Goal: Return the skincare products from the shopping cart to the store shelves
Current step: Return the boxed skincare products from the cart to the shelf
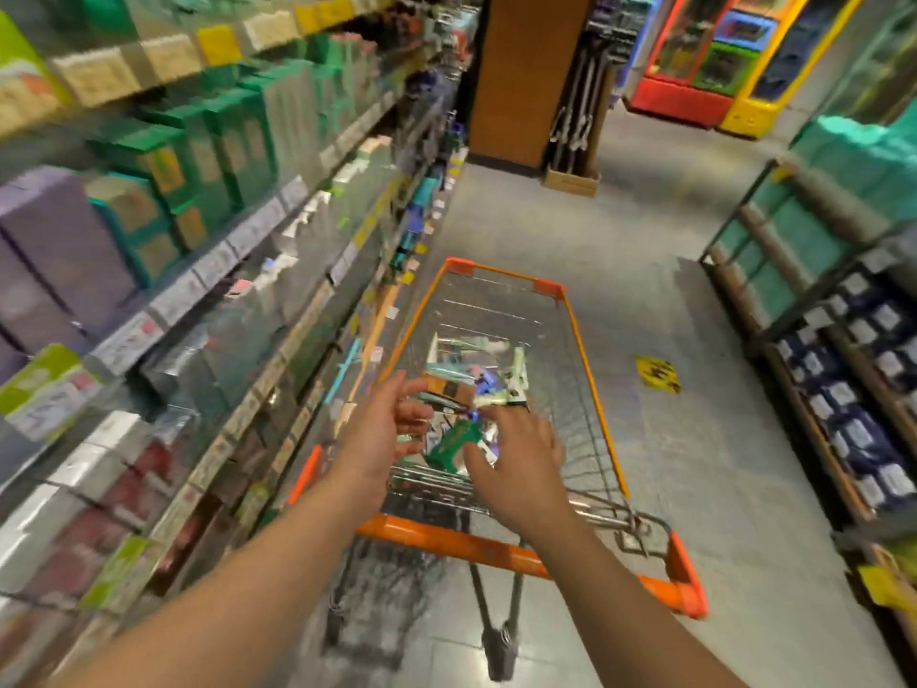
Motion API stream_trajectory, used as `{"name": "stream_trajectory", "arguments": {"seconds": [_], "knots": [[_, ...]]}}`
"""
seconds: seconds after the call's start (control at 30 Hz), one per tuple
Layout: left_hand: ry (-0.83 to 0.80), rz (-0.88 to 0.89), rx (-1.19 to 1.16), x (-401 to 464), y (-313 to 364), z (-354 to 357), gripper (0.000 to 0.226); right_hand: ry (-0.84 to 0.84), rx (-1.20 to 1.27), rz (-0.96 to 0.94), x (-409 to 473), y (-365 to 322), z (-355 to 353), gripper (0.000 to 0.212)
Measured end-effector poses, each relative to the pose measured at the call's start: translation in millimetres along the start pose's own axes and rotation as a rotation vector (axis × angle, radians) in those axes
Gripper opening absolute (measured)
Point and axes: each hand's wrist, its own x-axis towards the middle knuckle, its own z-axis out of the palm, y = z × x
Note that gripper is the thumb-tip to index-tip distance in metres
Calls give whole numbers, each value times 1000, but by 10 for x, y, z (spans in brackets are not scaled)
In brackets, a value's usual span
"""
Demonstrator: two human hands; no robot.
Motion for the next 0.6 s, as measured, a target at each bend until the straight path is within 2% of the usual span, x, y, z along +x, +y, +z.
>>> {"name": "stream_trajectory", "arguments": {"seconds": [0.13,0.27,0.3,0.4,0.5,0.6], "knots": [[52,132,365,-140,-380,198,17,-53,-106,137,-347,634,-36,46],[61,325,1005,-214,-671,117,17,-127,-241,149,-715,1114,51,47],[77,341,1128,-202,-741,78,20,-136,-285,140,-778,1170,69,56],[97,299,1507,-194,-898,79,52,-170,-252,166,-789,1189,52,80],[2,180,1675,-174,-917,175,74,-292,-249,181,-700,1182,30,72],[-69,103,1734,-94,-869,212,80,-389,-301,181,-624,1199,-7,70]]}}
